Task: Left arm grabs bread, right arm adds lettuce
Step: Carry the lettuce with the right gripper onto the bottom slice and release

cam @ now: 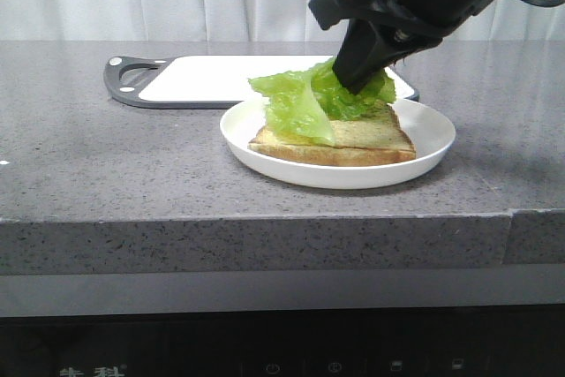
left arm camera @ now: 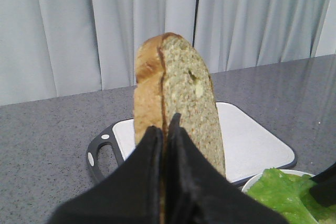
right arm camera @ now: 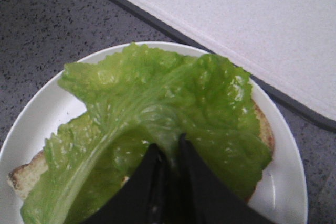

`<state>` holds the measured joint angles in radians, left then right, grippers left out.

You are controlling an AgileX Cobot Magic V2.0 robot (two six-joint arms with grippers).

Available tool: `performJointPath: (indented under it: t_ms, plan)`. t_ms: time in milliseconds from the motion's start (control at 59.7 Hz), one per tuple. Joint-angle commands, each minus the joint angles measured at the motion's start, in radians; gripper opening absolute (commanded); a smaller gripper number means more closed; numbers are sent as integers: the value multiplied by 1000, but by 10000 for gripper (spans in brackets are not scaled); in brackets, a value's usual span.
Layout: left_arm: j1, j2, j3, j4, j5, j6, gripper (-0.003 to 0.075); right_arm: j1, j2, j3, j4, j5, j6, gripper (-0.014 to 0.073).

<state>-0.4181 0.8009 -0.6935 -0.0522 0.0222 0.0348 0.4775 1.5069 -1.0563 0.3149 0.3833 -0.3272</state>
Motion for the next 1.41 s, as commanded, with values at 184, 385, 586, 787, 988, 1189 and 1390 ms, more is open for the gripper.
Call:
performJointPath:
  t_ms: [184,385,586,787,988,1189,1390]
  plan:
    - [4,-6,-33,-8,-93,-2,-21,-2,-42,-31,8,-53,-7,310]
    - [4,-6,-33,-8,-93,-2,-21,-2,-64,-59,7,-58,-7,324]
    - [4,-6,-33,-8,-93,-2,-21,-19,-136,-79,1,-61,-7,328]
    - [4,-6,-33,-41,-80,-2,-21,-31,-243,-57,0,-33,-7,212]
    - [4,-6,-40,-111,-37,-2,-21,-31,-429,68,-4,-48,-7,-66]
    - [4,82,-142,-277,182,-2,-20,-31,-679,245,-5,-112,-7,-53]
    - [4,316,-347,-474,474,96,-20,-31,-909,389,-5,-157,-2,-53]
